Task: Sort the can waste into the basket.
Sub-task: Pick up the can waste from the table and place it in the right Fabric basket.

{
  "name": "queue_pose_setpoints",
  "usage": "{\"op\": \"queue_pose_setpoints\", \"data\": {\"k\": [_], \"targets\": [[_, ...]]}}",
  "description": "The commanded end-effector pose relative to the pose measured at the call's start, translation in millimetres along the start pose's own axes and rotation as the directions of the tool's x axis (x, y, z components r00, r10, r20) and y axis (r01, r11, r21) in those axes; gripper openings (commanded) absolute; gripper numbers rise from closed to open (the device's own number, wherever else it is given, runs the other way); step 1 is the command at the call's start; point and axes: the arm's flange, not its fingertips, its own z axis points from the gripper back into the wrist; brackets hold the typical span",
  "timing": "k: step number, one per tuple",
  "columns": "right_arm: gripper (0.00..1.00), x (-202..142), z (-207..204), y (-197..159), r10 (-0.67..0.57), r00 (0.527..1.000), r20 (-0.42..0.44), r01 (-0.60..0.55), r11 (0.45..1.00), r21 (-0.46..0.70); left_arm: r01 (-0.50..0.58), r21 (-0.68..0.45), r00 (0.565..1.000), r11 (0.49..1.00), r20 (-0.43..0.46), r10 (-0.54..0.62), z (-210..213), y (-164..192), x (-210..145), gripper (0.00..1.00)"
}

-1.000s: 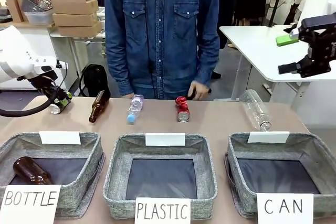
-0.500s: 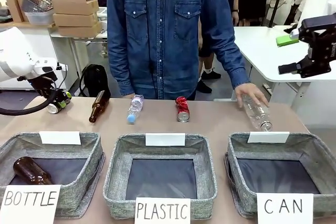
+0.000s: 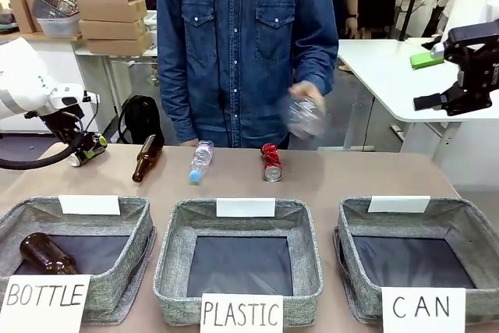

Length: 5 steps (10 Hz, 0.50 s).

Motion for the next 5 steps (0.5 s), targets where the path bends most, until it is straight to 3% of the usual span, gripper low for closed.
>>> {"op": "queue_pose_setpoints", "data": {"k": [1,3,5], "targets": [[1.0,2.8,-3.2,0.5,0.026,1.0,0.012,-0.026,0.999,0.025,-0.019,0.012,1.0,1.0,-0.001,0.019,8.7,-2.9,0.5,0.0],[1.0,2.8,-3.2,0.5,0.026,1.0,0.012,-0.026,0.999,0.025,-0.043,0.009,0.999,0.999,-0.001,0.043,15.2,-3.9,0.2,0.0],[1.0,2.8,-3.2,0.5,0.026,1.0,0.012,-0.026,0.999,0.025,-0.097,-0.069,0.994,0.993,0.035,0.1,66.1,-9.6,-6.5,0.0]]}}
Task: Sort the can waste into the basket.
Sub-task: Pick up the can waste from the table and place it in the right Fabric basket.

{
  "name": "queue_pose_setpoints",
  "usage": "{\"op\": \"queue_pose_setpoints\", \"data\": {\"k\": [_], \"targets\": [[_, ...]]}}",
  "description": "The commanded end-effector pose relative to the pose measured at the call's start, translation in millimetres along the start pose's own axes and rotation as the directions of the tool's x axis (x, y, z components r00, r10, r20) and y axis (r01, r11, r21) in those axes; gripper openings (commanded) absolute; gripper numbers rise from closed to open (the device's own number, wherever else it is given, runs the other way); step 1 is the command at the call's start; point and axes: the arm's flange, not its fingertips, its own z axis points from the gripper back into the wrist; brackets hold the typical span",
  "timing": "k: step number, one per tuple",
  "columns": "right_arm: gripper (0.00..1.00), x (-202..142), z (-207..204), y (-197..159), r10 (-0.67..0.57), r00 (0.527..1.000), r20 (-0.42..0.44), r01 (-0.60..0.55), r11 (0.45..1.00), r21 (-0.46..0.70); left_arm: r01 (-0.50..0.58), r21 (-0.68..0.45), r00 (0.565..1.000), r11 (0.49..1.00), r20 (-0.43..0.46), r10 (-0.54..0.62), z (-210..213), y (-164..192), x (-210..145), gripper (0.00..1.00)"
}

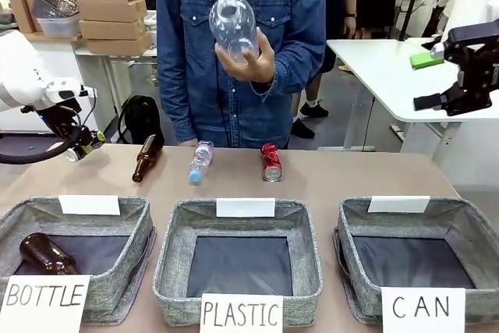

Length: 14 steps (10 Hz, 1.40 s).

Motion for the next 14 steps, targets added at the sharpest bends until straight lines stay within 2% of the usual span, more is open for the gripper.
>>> {"op": "queue_pose_setpoints", "data": {"k": [1,2,3,4,5,7,8,10,11,12,14], "targets": [[1.0,2.8,-3.2,0.5,0.025,1.0,0.012,-0.026,0.999,0.024,-0.089,-0.132,0.995,0.987,0.028,0.093,85.1,-18.1,-18.9,0.0],[1.0,2.8,-3.2,0.5,0.025,1.0,0.012,-0.026,0.999,0.024,-0.147,-0.241,0.989,0.959,-0.008,0.149,147.4,-38.0,-38.6,0.0],[1.0,2.8,-3.2,0.5,0.025,1.0,0.012,-0.026,0.999,0.024,-0.177,-0.354,0.982,0.918,0.0,0.19,192.8,-60.5,-57.9,0.0],[1.0,2.8,-3.2,0.5,0.025,1.0,0.012,-0.026,0.999,0.024,-0.099,-0.43,0.994,0.897,0.006,0.112,225.1,-89.8,-82.4,0.0],[1.0,2.8,-3.2,0.5,0.025,1.0,0.012,-0.026,0.999,0.024,-0.005,-0.397,1.0,0.918,0.01,0.01,248.3,-124.5,-114.2,0.0],[1.0,2.8,-3.2,0.5,0.025,1.0,0.012,-0.026,0.999,0.024,0.158,-0.42,0.986,0.893,0.107,-0.124,286.9,-178.5,-184.3,0.0],[1.0,2.8,-3.2,0.5,0.025,1.0,0.012,-0.026,0.999,0.024,0.24,-0.432,0.97,0.869,0.149,-0.194,294.7,-194.6,-215.9,0.0],[1.0,2.8,-3.2,0.5,0.025,1.0,0.012,-0.026,0.999,0.024,0.351,-0.335,0.918,0.875,0.306,-0.251,291.5,-214.8,-258.7,0.0],[1.0,2.8,-3.2,0.5,0.025,1.0,0.012,-0.026,0.999,0.024,0.319,-0.228,0.907,0.92,0.355,-0.226,282.8,-217.1,-262.3,0.0],[1.0,2.8,-3.2,0.5,0.025,1.0,0.012,-0.026,0.999,0.024,0.297,-0.398,0.95,0.868,0.213,-0.227,304.6,-211.1,-241.9,0.0],[1.0,2.8,-3.2,0.5,0.025,1.0,0.012,-0.026,0.999,0.024,0.297,-0.398,0.95,0.868,0.213,-0.227,304.6,-211.1,-241.9,0.0]]}}
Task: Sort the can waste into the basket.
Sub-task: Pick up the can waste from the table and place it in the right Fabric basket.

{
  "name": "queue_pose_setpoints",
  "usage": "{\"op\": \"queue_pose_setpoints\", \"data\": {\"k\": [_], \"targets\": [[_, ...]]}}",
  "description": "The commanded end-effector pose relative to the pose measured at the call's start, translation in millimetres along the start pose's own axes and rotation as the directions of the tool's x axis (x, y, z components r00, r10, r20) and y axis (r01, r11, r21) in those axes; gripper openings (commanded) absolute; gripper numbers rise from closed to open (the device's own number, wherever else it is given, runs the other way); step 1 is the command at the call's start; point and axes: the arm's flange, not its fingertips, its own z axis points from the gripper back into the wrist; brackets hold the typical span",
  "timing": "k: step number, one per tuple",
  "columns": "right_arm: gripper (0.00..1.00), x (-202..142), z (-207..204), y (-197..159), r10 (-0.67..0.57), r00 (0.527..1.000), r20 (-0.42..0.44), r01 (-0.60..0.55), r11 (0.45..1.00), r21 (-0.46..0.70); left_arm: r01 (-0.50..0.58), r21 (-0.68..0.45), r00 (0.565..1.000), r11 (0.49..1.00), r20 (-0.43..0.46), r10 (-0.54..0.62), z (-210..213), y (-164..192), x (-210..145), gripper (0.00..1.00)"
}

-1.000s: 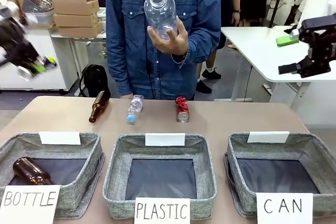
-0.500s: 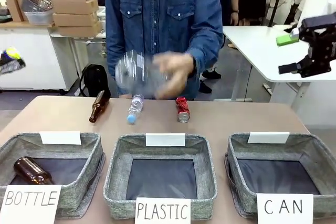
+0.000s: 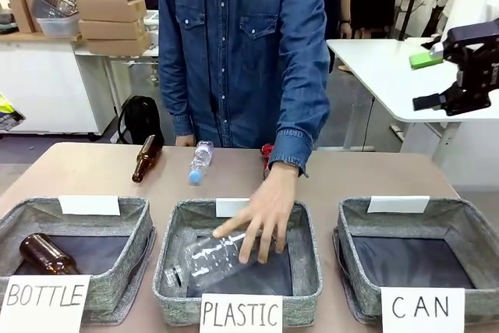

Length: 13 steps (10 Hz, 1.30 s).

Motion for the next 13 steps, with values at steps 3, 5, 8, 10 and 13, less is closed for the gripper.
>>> {"op": "queue_pose_setpoints", "data": {"k": [3,5,8,10,13], "targets": [[1.0,2.7,-2.9,0.4,0.025,1.0,0.013,-0.025,0.999,0.026,-0.025,-0.029,0.999,0.999,-0.031,0.024,10.6,4.9,7.2,0.0],[1.0,2.7,-2.9,0.4,0.025,1.0,0.013,-0.025,0.999,0.026,0.06,-0.009,0.998,0.998,-0.009,-0.06,-11.2,-8.2,27.2,0.37],[1.0,5.9,44.6,28.9,0.042,0.997,0.071,-0.045,0.998,0.034,0.297,0.131,0.951,0.946,0.045,-0.305,-68.0,-114.2,79.5,0.37],[1.0,13.8,136.6,69.1,0.136,0.981,0.139,-0.129,0.99,-0.059,0.464,0.19,0.872,0.865,0.075,-0.484,-116.4,-175.8,110.4,0.37],[1.0,-13.4,246.3,63.6,0.101,0.985,0.14,-0.075,0.982,-0.175,0.623,0.222,0.762,0.75,0.044,-0.646,-216.7,-241.7,192.0,0.37]]}}
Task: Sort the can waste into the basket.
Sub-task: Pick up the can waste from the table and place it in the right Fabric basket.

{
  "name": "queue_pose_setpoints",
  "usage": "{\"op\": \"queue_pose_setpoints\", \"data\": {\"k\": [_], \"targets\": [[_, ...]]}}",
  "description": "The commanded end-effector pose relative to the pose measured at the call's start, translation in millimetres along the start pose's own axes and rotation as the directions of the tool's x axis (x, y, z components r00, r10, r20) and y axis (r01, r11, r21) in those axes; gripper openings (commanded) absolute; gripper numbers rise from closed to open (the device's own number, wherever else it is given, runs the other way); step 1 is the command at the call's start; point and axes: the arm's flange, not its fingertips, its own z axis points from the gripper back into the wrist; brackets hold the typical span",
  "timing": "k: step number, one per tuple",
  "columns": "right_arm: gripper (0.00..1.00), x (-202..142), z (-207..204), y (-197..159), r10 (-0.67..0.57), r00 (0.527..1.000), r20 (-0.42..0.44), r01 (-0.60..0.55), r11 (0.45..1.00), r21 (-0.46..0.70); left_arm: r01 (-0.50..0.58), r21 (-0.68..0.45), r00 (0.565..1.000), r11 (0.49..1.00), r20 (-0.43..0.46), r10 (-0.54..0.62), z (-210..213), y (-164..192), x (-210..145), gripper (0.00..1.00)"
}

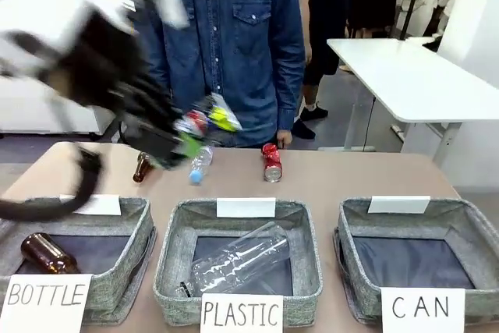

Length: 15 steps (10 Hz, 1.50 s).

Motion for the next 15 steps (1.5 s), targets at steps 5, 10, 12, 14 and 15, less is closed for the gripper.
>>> {"op": "queue_pose_setpoints", "data": {"k": [5,10,12,14,15], "targets": [[1.0,-6.7,27.7,-15.6,-0.017,1.0,-0.007,0.016,0.999,-0.041,0.294,-0.111,0.956,0.949,0.048,-0.291,-209.4,-14.2,190.6,0.37],[1.0,-6.7,27.7,-15.6,-0.017,1.0,-0.007,0.016,0.999,-0.041,0.232,-0.241,0.969,0.942,-0.029,-0.246,-333.7,-36.3,214.2,0.37],[1.0,-6.7,27.7,-15.6,-0.017,1.0,-0.007,0.016,0.999,-0.041,0.244,-0.229,0.964,0.943,-0.049,-0.261,-333.5,-46.0,216.5,0.37],[1.0,-6.7,27.7,-15.6,-0.017,1.0,-0.007,0.016,0.999,-0.041,0.251,-0.226,0.961,0.941,-0.06,-0.27,-333.8,-51.0,215.8,0.37],[1.0,-6.7,27.7,-15.6,-0.017,1.0,-0.007,0.016,0.999,-0.041,0.249,-0.233,0.961,0.94,-0.06,-0.27,-333.3,-51.4,212.9,0.37]]}}
